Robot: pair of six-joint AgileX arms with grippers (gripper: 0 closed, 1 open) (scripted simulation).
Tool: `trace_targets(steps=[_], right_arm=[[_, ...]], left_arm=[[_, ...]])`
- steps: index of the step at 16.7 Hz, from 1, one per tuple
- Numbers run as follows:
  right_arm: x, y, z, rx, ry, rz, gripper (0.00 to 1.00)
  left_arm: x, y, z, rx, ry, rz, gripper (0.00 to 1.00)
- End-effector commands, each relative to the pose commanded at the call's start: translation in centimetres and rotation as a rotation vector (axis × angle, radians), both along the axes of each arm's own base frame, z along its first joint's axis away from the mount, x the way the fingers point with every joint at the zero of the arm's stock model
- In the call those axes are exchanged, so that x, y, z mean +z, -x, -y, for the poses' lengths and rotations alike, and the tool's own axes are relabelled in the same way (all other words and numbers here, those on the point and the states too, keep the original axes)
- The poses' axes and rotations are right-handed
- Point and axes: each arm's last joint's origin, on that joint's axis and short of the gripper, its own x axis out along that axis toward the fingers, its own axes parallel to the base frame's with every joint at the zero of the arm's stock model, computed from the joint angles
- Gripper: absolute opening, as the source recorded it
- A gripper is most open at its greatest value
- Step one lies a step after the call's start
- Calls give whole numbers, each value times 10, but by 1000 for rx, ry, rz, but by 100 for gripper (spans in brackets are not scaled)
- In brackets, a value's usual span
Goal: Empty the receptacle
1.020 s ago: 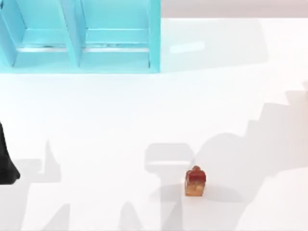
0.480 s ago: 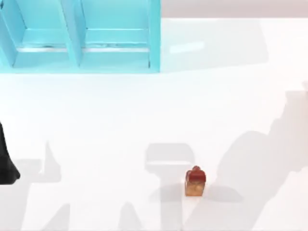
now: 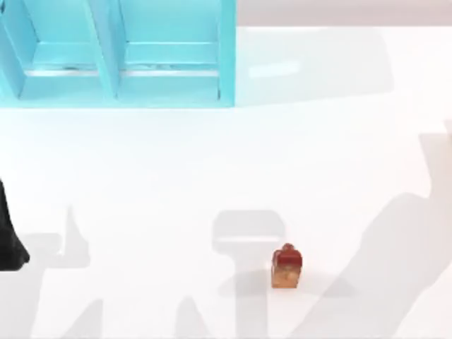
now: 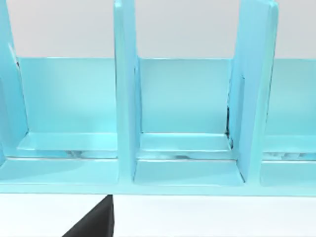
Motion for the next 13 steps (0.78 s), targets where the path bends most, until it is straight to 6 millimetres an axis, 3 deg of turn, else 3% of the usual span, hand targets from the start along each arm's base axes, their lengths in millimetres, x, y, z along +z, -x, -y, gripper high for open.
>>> trace_targets(steps=[2, 13], right_arm=[[0, 0, 0, 0, 0, 0, 100], [0, 0, 0, 0, 0, 0, 17]], left_arm=[[0, 0, 0, 0, 0, 0, 100], [0, 0, 0, 0, 0, 0, 100]])
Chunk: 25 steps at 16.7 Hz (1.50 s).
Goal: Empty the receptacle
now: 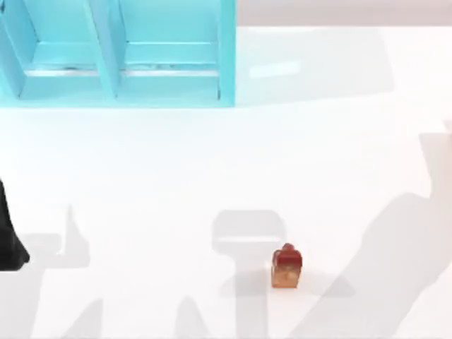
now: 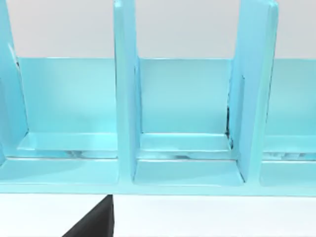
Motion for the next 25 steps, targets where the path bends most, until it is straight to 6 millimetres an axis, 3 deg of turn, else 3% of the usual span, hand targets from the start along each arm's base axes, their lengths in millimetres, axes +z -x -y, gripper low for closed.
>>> trace_targets(steps=[2, 3, 13, 16, 22, 25], right_arm=[[0, 0, 0, 0, 0, 0, 2], [0, 0, 0, 0, 0, 0, 0], [4, -1, 1, -3, 0, 1, 0], [28, -6, 5, -6, -1, -2, 0], [111, -4, 3, -2, -4, -7, 0], [130, 0, 0, -1, 0, 2, 0]], left_arm=[[0, 0, 0, 0, 0, 0, 100], [0, 0, 0, 0, 0, 0, 100], [0, 0, 0, 0, 0, 0, 100], [0, 0, 0, 0, 0, 0, 100], [0, 0, 0, 0, 0, 0, 100], [0, 0, 0, 0, 0, 0, 100]])
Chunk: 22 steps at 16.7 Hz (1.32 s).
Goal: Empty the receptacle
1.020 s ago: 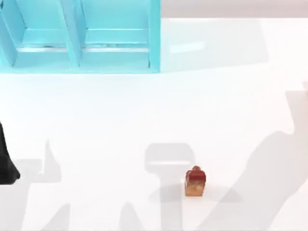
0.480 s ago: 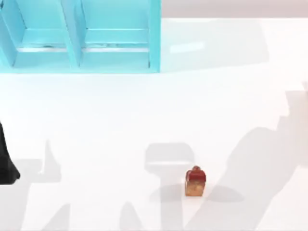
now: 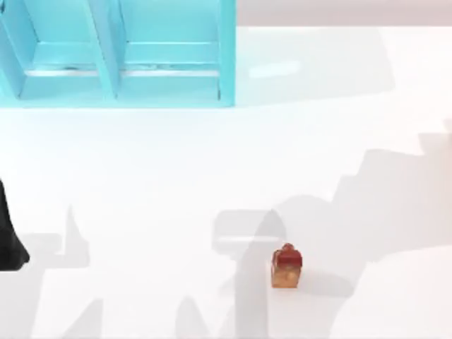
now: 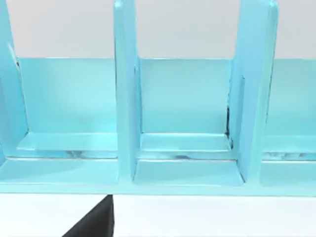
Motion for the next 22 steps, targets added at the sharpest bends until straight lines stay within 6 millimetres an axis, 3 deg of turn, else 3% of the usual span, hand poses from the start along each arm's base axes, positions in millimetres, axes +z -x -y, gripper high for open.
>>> trace_targets(steps=[5, 8, 11, 14, 18, 22], right_arm=[[-2, -1, -1, 1, -2, -4, 0], [-5, -4, -22, 0, 4, -2, 0], [-16, -6, -69, -5, 14, -11, 0], [-30, 4, -129, -3, 31, -8, 0], [-54, 40, -206, -1, 51, 13, 0], [-79, 89, -257, 1, 61, 34, 0]], left_arm=[[0, 0, 0, 0, 0, 0, 100], [0, 0, 0, 0, 0, 0, 100], [0, 0, 0, 0, 0, 0, 100], [0, 0, 0, 0, 0, 0, 100], [0, 0, 0, 0, 0, 0, 100], [0, 0, 0, 0, 0, 0, 100]])
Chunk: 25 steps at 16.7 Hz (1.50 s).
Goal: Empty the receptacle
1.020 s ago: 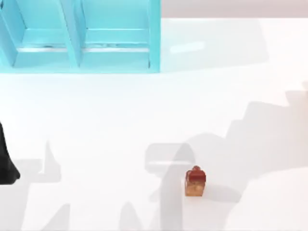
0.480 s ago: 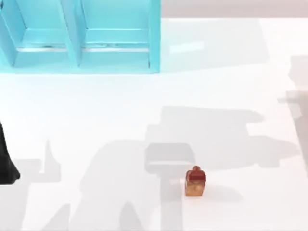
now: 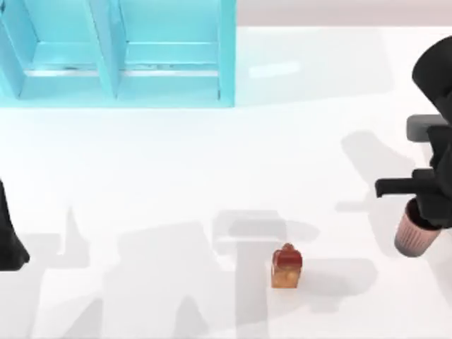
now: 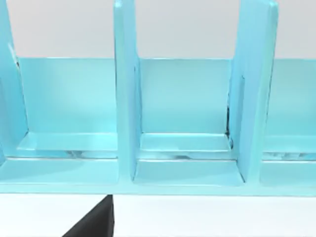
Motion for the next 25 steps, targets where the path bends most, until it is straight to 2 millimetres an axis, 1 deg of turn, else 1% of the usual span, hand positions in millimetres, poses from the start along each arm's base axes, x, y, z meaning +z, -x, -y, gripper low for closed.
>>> trace_targets(steps=[2, 4, 9, 17, 21, 25], right_arm=[[-6, 15, -11, 0, -2, 15, 0], [-9, 21, -14, 0, -3, 20, 0], [-11, 20, -14, -4, -1, 10, 0], [-52, 19, -17, 0, -4, 22, 0], [-54, 20, -17, 0, -3, 20, 0], [-54, 20, -17, 0, -3, 20, 30]], left_arm=[[0, 0, 0, 0, 0, 0, 100], [0, 0, 0, 0, 0, 0, 100], [0, 0, 0, 0, 0, 0, 100], [0, 0, 0, 0, 0, 0, 100], [0, 0, 0, 0, 0, 0, 100], [0, 0, 0, 0, 0, 0, 100]])
